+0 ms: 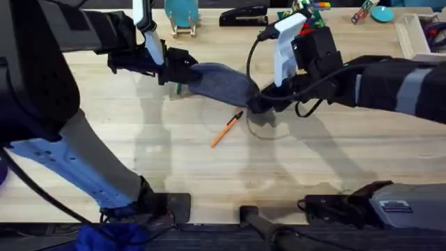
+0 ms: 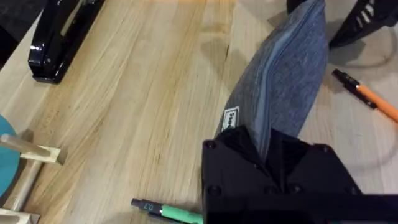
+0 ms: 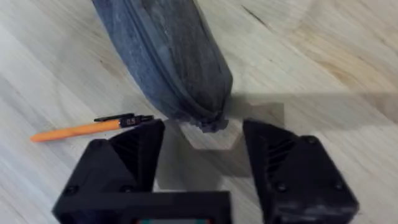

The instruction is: Unzip the bag, pick up the pens from the table one at a time and place them inside, then zip the bag closed.

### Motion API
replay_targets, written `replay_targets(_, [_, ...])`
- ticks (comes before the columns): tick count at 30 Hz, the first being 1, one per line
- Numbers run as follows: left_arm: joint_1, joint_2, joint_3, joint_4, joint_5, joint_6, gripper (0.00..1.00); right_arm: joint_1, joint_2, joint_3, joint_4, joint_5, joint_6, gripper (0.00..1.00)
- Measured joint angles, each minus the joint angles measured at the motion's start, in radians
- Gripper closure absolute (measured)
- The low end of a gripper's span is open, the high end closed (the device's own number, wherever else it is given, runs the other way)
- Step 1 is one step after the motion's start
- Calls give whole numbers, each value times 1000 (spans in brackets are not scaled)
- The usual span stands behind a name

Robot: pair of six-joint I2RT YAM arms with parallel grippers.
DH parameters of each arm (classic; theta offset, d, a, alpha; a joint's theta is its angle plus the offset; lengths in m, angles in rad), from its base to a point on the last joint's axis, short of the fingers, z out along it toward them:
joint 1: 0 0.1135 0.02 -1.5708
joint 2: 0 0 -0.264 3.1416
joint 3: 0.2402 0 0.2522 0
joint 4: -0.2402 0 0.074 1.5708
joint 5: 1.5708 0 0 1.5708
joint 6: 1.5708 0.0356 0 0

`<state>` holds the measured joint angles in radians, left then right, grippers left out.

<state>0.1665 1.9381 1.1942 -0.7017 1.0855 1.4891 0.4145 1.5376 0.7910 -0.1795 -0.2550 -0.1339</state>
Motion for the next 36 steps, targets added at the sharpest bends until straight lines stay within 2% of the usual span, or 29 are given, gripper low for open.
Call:
replay_targets(5, [0,0,0,0,0,0,959,0,1,0,0,0,0,504])
replay_targets(8, [0,0,0,0,0,0,959,0,1,0,1,0,0,543])
replay_targets(12, [0,0,0,0,0,0,959,0,1,-1,26,0,0,533])
replay_targets(14, [0,0,0,1,0,0,959,0,1,-1,37,0,0,568])
replay_targets(22, [0,0,0,4,-1,0,959,1,1,-2,41,-4,0,947])
replay_targets(36, [0,0,0,3,-1,0,959,2,0,-2,24,0,0,967])
